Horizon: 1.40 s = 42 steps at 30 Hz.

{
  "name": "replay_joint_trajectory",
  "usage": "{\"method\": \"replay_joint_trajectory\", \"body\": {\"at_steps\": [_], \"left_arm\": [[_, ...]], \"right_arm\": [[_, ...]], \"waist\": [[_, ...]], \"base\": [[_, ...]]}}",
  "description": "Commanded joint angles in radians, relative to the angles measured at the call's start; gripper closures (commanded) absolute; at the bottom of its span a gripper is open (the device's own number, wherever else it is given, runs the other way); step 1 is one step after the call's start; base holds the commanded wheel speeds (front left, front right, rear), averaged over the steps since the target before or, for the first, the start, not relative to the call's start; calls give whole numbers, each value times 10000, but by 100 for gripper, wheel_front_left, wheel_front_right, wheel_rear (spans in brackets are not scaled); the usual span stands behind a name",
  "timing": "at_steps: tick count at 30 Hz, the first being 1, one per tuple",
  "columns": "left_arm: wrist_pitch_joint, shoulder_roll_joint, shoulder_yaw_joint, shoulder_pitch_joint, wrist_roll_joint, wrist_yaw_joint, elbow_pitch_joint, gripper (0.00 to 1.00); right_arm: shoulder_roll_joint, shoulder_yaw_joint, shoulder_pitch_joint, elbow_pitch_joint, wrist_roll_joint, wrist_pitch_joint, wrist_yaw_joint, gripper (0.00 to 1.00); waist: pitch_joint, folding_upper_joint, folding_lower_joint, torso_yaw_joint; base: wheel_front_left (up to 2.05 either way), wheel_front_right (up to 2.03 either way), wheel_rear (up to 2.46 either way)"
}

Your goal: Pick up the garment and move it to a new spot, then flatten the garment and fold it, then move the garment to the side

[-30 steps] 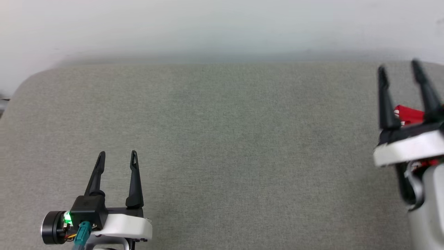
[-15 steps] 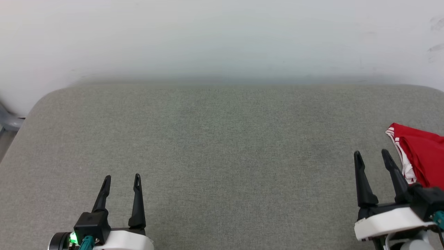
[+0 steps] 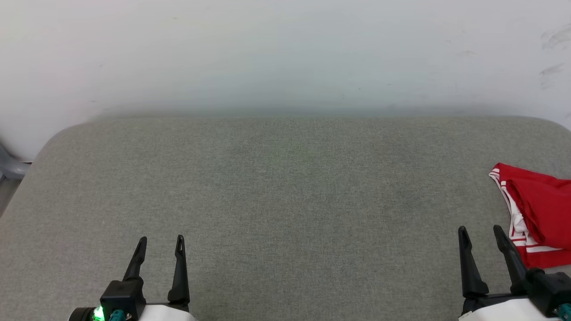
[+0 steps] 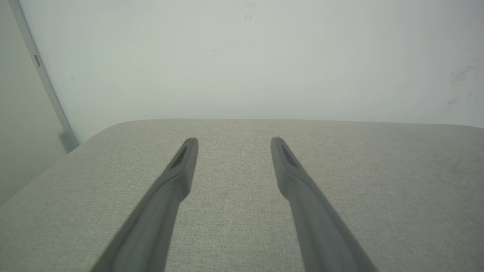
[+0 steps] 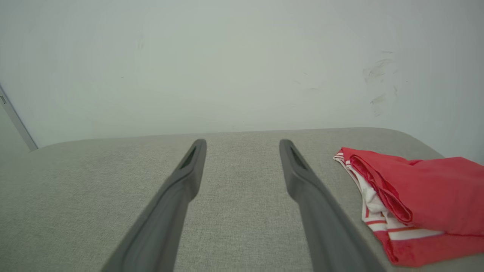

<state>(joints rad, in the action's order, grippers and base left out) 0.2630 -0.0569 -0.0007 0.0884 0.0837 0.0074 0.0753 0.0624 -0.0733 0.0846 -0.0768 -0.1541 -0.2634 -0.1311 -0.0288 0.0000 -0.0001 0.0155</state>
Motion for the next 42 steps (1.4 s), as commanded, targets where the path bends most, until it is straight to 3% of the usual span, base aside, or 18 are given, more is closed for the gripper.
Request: {"method": "replay_joint_trajectory", "body": {"at_steps": [1, 5, 6, 11, 42], "left_arm": [[23, 7, 7, 87, -41, -51, 45, 0], [23, 13, 40, 53, -56, -56, 109, 0], [-2, 8, 31, -2, -6, -51, 113, 100], [-99, 54, 48, 137, 115, -52, 609, 100], [-1476, 56, 466, -692, 5804, -555, 998, 100]], "right_arm": [[-43, -36, 104, 46, -1, -12, 9, 0], [-80, -73, 175, 22, 20, -12, 7, 0], [-39, -67, 34, -3, 17, 0, 0, 100], [-47, -42, 95, -457, -72, 80, 0, 100], [-75, -187, -703, -898, -5515, 1469, 1, 100]], "waist": [[1, 0, 1, 8], [11, 0, 1, 26], [10, 0, 1, 25], [12, 0, 1, 25], [88, 0, 1, -20]], "base": [[0, 0, 0], [0, 0, 0], [0, 0, 0], [0, 0, 0], [0, 0, 0]]}}
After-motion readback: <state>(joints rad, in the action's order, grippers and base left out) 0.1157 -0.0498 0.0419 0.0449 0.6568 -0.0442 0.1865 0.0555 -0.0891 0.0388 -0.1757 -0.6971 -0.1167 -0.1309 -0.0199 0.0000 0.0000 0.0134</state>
